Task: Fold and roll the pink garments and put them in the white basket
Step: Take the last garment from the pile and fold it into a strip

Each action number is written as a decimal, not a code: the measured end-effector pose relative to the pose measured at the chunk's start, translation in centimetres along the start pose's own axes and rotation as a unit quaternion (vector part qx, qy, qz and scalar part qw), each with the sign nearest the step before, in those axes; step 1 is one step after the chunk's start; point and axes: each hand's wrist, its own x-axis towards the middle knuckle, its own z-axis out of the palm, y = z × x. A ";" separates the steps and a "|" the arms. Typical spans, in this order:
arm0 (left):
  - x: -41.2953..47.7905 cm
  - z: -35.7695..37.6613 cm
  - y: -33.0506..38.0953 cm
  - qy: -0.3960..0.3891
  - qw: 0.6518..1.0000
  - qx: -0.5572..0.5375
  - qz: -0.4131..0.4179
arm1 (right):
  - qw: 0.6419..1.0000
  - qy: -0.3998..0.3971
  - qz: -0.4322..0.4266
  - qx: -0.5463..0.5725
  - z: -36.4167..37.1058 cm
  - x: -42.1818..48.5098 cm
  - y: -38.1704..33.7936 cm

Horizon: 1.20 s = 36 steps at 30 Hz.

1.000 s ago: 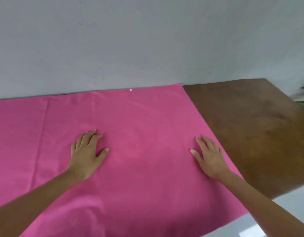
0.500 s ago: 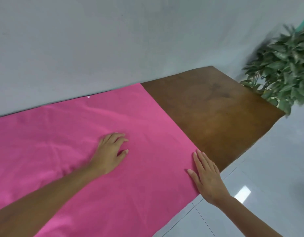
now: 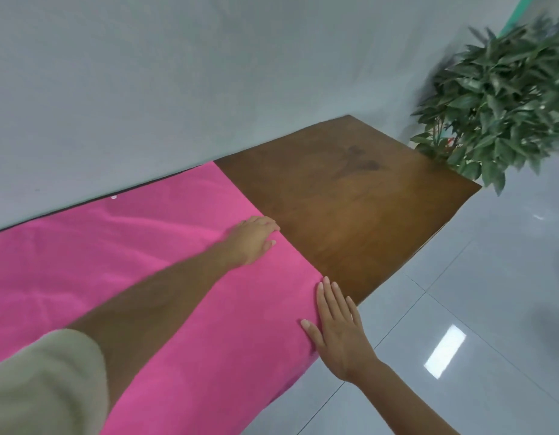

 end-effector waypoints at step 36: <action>-9.1 -6.1 -2.4 0.036 0.998 0.000 0.059 | 0.972 0.060 0.105 0.202 -3.0 -5.8 -2.3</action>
